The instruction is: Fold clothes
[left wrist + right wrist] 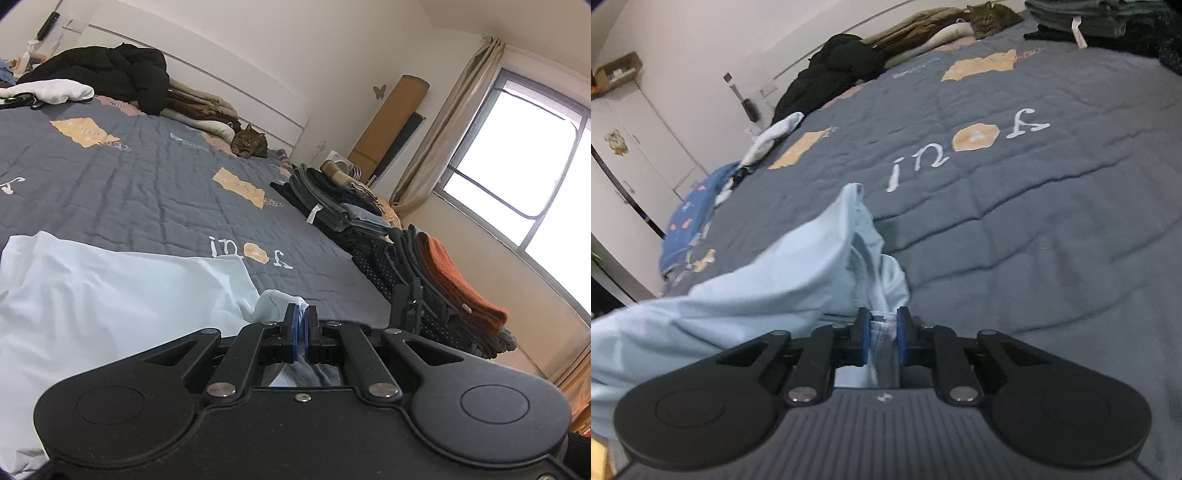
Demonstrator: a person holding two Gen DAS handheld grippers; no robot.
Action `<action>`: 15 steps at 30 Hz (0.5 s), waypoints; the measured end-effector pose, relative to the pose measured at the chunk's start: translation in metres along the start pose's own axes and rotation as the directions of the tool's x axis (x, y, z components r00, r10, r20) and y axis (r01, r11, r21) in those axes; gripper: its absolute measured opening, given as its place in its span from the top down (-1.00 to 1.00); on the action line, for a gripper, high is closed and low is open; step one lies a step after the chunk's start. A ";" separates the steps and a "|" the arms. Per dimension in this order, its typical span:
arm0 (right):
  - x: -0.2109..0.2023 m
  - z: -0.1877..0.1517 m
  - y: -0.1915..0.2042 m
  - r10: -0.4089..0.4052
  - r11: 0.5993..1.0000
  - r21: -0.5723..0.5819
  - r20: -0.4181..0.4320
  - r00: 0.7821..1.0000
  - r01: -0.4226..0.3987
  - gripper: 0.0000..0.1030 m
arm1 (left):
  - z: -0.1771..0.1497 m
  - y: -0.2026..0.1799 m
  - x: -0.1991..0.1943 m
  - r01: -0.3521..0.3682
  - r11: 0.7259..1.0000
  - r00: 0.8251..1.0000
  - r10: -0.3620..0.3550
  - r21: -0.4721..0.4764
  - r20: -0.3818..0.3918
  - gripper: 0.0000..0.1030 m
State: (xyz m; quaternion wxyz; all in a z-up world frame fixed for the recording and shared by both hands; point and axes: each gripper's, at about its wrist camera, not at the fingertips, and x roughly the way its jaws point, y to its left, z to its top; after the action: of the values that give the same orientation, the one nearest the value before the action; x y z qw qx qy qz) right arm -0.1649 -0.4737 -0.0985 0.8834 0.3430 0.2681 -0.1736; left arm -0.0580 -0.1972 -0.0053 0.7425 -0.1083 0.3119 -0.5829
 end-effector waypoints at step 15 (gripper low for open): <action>0.014 0.070 0.024 0.031 0.991 -0.130 0.171 0.985 -0.008 0.75 | -0.001 -0.017 0.008 0.042 0.998 0.999 -0.042 0.040 0.015 0.94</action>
State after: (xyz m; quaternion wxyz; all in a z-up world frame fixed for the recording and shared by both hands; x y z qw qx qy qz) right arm -0.1169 -0.5073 -0.0515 0.9252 0.2715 0.1977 -0.1764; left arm -0.0712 -0.2094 -0.0004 0.7345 -0.1047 0.2922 -0.6035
